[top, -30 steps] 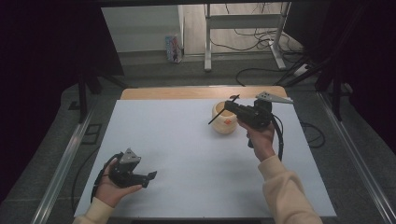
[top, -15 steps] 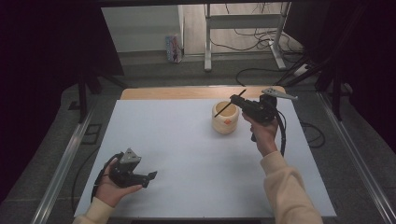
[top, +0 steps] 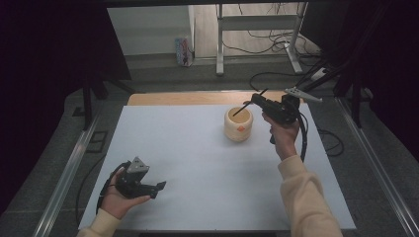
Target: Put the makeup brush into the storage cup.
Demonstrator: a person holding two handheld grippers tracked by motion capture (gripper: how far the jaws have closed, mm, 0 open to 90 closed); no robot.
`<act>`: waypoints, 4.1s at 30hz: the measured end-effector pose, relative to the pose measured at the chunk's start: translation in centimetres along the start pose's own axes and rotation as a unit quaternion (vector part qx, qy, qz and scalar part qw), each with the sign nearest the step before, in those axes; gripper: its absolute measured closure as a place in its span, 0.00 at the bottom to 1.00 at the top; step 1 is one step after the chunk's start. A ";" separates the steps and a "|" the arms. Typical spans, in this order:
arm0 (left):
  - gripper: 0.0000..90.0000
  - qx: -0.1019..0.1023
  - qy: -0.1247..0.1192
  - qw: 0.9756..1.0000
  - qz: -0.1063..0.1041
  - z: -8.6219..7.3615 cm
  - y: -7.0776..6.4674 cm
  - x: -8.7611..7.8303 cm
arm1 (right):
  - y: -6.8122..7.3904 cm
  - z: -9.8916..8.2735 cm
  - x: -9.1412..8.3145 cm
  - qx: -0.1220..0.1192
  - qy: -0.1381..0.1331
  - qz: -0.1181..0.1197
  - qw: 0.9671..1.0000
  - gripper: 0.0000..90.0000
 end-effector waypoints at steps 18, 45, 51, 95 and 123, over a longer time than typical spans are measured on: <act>0.19 0.002 0.003 1.000 0.001 -0.1 0.0 0.1 | -1.9 -0.6 1.0 0.004 0.012 -0.032 0.999 0.95; 0.19 0.004 0.002 1.000 0.003 -0.1 0.1 0.0 | -2.6 -4.1 4.4 -0.041 0.095 -0.114 0.988 0.28; 0.19 0.004 0.001 1.000 0.003 0.0 0.1 0.0 | -2.3 -4.1 4.2 -0.042 0.099 -0.114 0.988 0.23; 0.19 0.004 -0.011 1.000 0.007 0.3 0.4 -0.2 | 0.3 -13.1 -6.9 -0.098 0.211 -0.080 0.969 0.22; 0.19 0.007 -0.009 1.000 0.014 0.2 0.4 -0.2 | 1.0 -18.7 -10.4 -0.121 0.286 -0.084 0.947 0.22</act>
Point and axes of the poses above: each handheld gripper's, and its own axes: x roughly forward along the jaws, z roughly out of its top, y roughly to its left, the point moved 9 cm from there along x, roughly forward along the jaws, and after that the axes turned 8 degrees about y, right-handed, at the moved point
